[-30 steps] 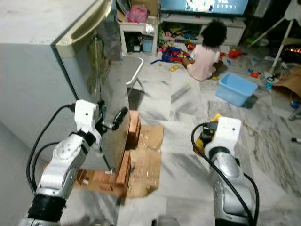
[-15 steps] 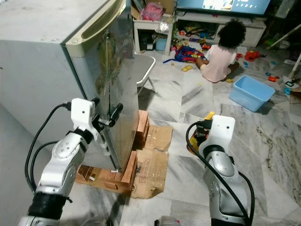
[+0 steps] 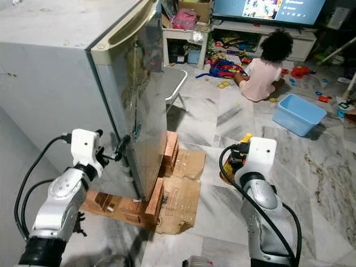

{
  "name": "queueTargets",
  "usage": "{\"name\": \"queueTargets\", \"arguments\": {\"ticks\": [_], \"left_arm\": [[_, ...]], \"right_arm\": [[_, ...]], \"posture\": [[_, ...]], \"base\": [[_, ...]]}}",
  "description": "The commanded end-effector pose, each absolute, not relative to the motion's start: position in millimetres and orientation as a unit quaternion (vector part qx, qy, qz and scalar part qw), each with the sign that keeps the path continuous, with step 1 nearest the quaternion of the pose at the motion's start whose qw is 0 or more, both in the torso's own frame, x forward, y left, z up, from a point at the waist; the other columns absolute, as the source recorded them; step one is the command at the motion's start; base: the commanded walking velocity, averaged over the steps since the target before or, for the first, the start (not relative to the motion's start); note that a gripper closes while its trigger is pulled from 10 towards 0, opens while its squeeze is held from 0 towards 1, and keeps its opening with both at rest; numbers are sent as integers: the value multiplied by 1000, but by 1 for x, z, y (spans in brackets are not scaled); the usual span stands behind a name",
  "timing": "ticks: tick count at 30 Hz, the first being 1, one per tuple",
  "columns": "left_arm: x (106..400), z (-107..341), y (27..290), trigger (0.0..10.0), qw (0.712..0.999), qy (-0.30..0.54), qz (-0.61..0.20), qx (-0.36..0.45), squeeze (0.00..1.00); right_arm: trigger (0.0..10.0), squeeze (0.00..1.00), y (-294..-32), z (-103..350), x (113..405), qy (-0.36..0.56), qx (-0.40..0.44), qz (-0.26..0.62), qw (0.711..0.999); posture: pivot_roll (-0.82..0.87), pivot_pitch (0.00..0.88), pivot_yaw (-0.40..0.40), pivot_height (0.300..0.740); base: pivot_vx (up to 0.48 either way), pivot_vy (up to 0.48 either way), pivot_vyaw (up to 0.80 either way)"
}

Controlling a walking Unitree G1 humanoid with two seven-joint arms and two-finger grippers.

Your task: Restocking fridge

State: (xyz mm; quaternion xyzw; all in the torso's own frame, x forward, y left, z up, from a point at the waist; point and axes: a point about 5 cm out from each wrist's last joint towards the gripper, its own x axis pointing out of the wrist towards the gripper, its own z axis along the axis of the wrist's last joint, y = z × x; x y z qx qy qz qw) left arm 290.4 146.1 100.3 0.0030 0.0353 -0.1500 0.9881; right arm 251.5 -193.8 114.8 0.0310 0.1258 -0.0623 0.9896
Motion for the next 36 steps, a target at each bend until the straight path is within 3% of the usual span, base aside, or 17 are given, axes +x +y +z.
{"name": "queueTargets", "arguments": {"ticks": [1, 18, 24, 27, 29, 34, 36], "left_arm": [[295, 99, 142, 10000, 987, 37, -158, 4, 0], [329, 116, 101, 10000, 976, 11, -217, 3, 0], [338, 119, 79, 10000, 972, 12, -236, 6, 0], [341, 127, 55, 10000, 961, 4, -275, 19, 0], [328, 137, 23, 10000, 921, -18, -388, 32, 0], [303, 143, -8, 10000, 854, -22, -518, 30, 0], [297, 145, -11, 10000, 844, -21, -536, 26, 0]], "right_arm": [[10000, 0, -194, 123, 255, 112, 27, -58, 992], [10000, 0, -197, 124, 252, 111, 27, -64, 991], [10000, 0, -211, 120, 234, 131, 18, -107, 986], [10000, 0, -220, 112, 217, 158, 2, -143, 977], [10000, 0, -226, 106, 208, 179, 3, -170, 969], [10000, 0, -223, 108, 209, 174, 15, -172, 969], [10000, 0, -220, 110, 213, 165, 17, -166, 972]], "posture": [[-26, 0, -40, 740], [-35, 0, -26, 740], [-42, 0, -19, 740], [-50, 0, -10, 740], [-54, 0, -6, 740], [-62, 0, 4, 740], [-59, 0, 4, 740]], "base": [[0, 0, 0], [0, 0, 0], [0, 0, 0], [0, 0, 0], [0, 0, 0], [0, 0, 0], [0, 0, 0]]}}
